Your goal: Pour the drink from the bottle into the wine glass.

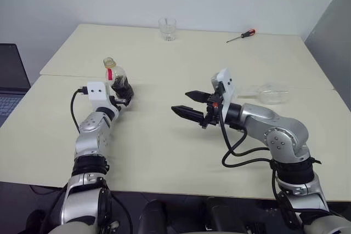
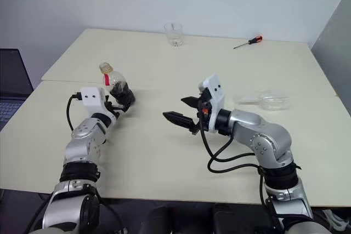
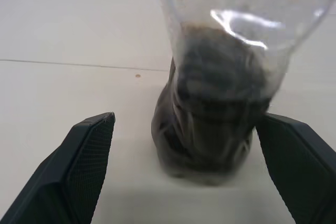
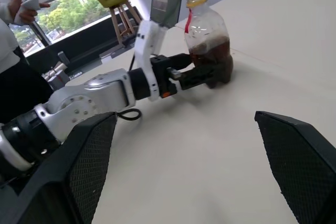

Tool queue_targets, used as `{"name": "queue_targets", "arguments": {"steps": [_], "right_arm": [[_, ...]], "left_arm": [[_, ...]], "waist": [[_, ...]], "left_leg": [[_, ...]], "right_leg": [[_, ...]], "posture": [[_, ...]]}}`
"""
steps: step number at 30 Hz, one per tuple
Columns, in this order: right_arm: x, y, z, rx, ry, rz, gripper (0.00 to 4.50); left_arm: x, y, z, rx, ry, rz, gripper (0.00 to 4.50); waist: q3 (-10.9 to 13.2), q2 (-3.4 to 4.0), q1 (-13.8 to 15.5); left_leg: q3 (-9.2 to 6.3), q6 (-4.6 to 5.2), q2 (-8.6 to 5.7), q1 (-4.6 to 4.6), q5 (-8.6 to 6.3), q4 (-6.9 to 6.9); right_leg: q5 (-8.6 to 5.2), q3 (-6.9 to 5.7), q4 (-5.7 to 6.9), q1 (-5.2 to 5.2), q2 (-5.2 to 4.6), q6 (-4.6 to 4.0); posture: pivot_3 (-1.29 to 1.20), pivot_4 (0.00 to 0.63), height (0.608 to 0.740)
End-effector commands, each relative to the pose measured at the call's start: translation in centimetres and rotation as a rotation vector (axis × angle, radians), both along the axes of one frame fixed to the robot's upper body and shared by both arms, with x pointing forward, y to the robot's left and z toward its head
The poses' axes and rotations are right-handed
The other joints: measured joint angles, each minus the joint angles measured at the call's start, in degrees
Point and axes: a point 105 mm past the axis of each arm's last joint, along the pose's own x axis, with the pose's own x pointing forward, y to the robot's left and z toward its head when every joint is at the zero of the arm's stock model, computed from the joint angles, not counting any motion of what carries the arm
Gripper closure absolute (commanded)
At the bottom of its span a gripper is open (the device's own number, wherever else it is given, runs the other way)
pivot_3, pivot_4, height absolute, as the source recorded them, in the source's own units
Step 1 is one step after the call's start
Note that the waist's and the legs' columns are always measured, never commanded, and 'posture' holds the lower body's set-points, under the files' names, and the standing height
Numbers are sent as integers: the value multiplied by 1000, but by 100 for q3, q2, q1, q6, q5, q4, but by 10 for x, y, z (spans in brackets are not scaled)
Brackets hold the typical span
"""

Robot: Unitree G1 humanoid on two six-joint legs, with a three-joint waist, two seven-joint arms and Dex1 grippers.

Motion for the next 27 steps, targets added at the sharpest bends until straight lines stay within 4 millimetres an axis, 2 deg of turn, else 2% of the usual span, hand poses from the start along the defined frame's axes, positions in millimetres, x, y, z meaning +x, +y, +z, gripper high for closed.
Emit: {"name": "queue_targets", "arguments": {"steps": [1,5,8,12,14,18,21,24,27], "right_arm": [[7,-16,12,30,-47,-51,0],[17,-35,10,42,-36,-149,0],[29,-59,1,74,46,-279,0],[35,-85,-20,118,186,-440,0],[38,-94,-27,142,233,-510,0],[42,-109,-33,303,360,-628,0],[47,-119,-38,360,426,-718,0],[58,-132,-40,432,487,-816,0],[68,-146,-40,502,538,-891,0]], "left_arm": [[-11,0,-1,-4,2,11,44],[-25,2,-15,-5,51,6,44],[-41,-10,-27,-19,92,-99,44],[-71,-69,-27,57,103,-480,44],[-78,-84,-26,89,121,-577,44],[-71,-114,-6,190,84,-724,44],[-67,-130,7,252,39,-796,44],[-62,-142,21,251,-14,-819,44],[-60,-148,25,257,-28,-837,44]], "waist": [[0,-1,0],[0,-1,-2],[-5,-3,-7],[-8,0,-5],[-8,1,17],[-8,1,25],[-8,1,9],[-7,4,-25],[-7,4,-46]], "left_leg": [[-1,0,-1,0,0,0],[-2,0,0,1,0,0],[-2,0,1,4,0,-1],[2,0,2,5,0,-7],[1,0,2,5,0,-9],[0,9,-4,4,6,-3],[-2,12,-5,5,7,-3],[-1,13,-4,4,7,-8],[-2,13,-2,5,7,-12]], "right_leg": [[0,0,0,0,-1,0],[1,0,0,0,0,-1],[1,2,0,2,1,-2],[-2,7,-4,4,-12,-5],[-3,5,-4,5,-15,-8],[-4,0,-3,6,-11,-7],[-6,2,-4,6,-3,-4],[-3,9,-5,2,-2,-8],[-1,18,-4,-3,3,-12]], "posture": [[0,150,740],[0,150,740],[0,150,740],[0,150,740],[0,150,740],[0,150,740],[0,150,740],[0,150,740],[0,150,740]]}}
